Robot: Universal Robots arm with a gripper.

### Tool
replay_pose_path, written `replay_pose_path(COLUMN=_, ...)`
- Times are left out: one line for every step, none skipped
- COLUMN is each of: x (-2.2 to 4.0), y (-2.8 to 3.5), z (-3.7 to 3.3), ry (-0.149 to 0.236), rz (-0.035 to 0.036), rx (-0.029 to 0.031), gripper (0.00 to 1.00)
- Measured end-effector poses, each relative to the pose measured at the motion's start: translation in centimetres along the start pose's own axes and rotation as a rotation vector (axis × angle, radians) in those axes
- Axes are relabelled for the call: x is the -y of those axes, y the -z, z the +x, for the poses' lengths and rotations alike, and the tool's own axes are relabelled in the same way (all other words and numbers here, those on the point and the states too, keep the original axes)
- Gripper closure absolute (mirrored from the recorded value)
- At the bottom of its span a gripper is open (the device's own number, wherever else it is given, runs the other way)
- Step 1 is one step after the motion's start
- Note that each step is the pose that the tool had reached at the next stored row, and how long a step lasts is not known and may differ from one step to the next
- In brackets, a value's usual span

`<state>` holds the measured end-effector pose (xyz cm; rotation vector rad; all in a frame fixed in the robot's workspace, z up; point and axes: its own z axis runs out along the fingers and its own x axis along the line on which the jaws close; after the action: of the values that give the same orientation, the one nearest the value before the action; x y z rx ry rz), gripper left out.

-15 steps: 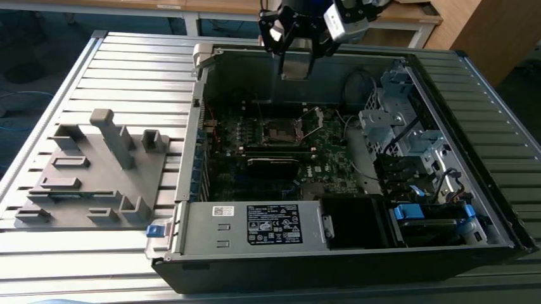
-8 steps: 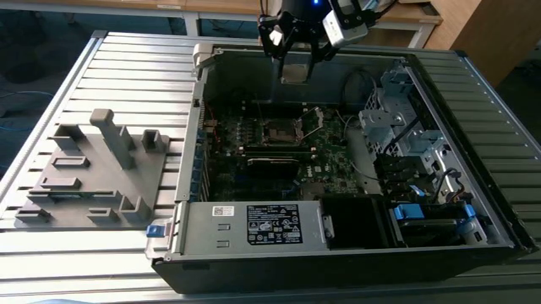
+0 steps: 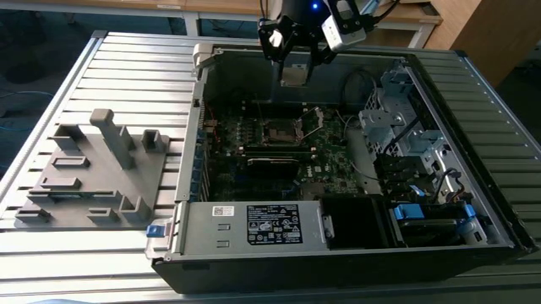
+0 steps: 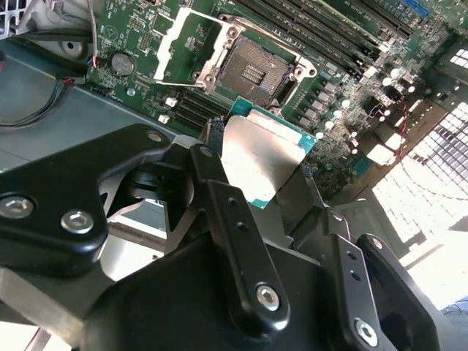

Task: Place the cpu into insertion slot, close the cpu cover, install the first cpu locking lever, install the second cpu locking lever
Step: 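Place the cpu into insertion slot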

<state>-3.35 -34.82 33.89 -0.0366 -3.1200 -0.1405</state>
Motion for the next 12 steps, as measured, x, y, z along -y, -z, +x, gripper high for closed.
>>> replay_pose_path(x=0.00, y=0.00, z=0.00, ry=0.000, rz=0.0001, rx=0.0000, gripper=0.46)
replay_pose_path(x=0.00, y=-0.01, z=0.00, ry=0.000, rz=-0.0001, rx=0.0000, gripper=0.46)
replay_pose_path(x=0.00, y=-0.01, z=0.00, ry=0.000, rz=-0.0002, rx=0.0001, gripper=0.46)
replay_pose_path(x=0.00, y=-0.01, z=0.00, ry=0.000, rz=-0.0002, rx=0.0001, gripper=0.46)
replay_pose_path(x=0.00, y=-0.01, z=0.00, ry=0.000, rz=-0.0002, rx=0.0000, gripper=0.46)
replay_pose_path(x=0.00, y=-0.02, z=0.00, ry=0.000, rz=-0.0002, rx=0.0001, gripper=0.46)
replay_pose_path(x=0.00, y=-0.03, z=0.00, ry=0.000, rz=-0.0003, rx=0.0001, gripper=0.46)
replay_pose_path(x=0.00, y=-0.07, z=0.00, ry=0.000, rz=-0.0005, rx=0.0002, gripper=0.46)
replay_pose_path(x=0.01, y=-0.12, z=0.00, ry=0.000, rz=-0.0006, rx=0.0003, gripper=0.46)
replay_pose_path(x=0.02, y=-0.17, z=0.00, ry=0.000, rz=-0.0003, rx=0.0001, gripper=0.46)
replay_pose_path(x=0.02, y=-0.24, z=0.00, ry=0.000, rz=-0.0003, rx=0.0001, gripper=0.46)
replay_pose_path(x=0.03, y=-0.31, z=-0.01, ry=0.000, rz=-0.0003, rx=0.0001, gripper=0.46)
